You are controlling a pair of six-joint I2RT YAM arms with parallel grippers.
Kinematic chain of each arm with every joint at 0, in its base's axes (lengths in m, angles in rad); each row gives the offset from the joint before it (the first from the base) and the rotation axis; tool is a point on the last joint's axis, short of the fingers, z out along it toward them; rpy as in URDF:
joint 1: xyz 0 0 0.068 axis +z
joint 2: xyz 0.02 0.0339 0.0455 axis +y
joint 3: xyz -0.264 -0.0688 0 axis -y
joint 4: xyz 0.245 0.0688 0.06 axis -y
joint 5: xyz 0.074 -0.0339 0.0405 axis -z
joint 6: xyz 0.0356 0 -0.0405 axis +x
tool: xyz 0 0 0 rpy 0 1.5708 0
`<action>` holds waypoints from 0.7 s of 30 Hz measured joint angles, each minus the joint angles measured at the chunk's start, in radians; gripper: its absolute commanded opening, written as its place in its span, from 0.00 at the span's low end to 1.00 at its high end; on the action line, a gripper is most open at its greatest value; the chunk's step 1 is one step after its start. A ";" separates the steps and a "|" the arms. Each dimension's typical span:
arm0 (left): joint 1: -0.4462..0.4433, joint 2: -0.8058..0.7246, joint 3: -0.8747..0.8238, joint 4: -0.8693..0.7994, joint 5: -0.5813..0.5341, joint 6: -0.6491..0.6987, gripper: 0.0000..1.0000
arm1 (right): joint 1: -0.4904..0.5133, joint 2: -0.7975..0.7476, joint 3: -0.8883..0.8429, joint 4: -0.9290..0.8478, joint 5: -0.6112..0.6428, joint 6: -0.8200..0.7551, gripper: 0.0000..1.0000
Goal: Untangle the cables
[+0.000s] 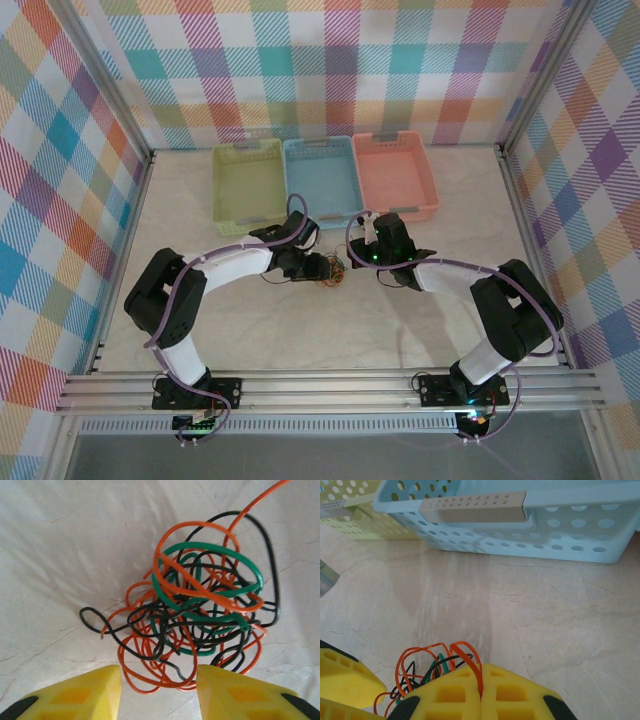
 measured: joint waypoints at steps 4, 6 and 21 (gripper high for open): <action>-0.003 0.000 0.000 -0.002 -0.015 0.010 0.38 | 0.000 0.002 0.002 -0.005 0.000 0.000 0.00; -0.004 0.000 0.000 -0.005 -0.021 0.015 0.37 | 0.000 0.005 0.003 -0.006 0.000 0.000 0.00; -0.010 -0.007 0.000 -0.005 -0.040 0.029 0.12 | 0.000 0.006 0.013 -0.022 0.000 0.003 0.00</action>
